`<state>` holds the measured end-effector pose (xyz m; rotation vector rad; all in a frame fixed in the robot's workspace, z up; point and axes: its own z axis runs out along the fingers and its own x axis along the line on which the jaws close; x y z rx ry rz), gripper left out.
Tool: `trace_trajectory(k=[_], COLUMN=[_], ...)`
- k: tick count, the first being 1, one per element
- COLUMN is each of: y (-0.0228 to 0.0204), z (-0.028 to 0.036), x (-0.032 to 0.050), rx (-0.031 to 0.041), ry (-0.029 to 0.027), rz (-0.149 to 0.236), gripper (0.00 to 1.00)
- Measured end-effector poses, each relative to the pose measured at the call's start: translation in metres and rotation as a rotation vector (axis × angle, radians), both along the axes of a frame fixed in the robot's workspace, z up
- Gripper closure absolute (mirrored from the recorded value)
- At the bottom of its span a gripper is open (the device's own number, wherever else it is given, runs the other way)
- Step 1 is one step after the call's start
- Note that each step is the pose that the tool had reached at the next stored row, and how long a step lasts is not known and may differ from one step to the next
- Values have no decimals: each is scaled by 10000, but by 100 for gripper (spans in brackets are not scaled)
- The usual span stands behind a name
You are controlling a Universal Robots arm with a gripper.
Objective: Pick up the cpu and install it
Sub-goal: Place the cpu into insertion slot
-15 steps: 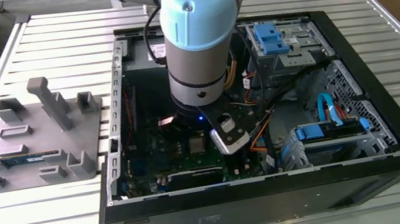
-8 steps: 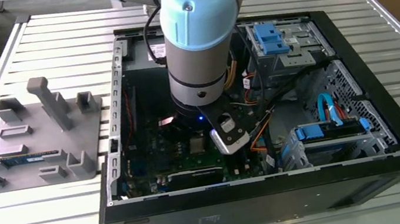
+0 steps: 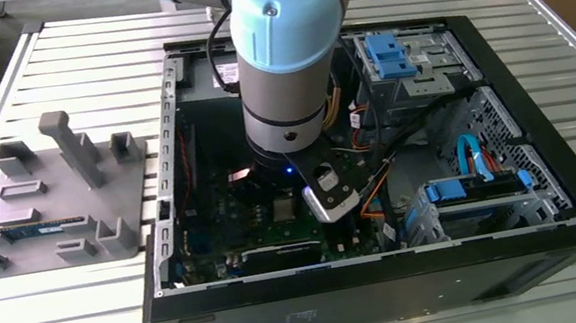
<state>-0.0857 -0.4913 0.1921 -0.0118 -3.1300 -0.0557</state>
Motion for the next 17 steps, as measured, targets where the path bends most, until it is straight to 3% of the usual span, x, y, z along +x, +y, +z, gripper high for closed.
trace_trajectory(k=[3,4,17], y=[0,0,0], z=[-1,-1,-27], x=[0,0,0], rx=[2,0,-4], ry=[-1,-1,-1], rz=[-1,-1,0], gripper=[61,55,55])
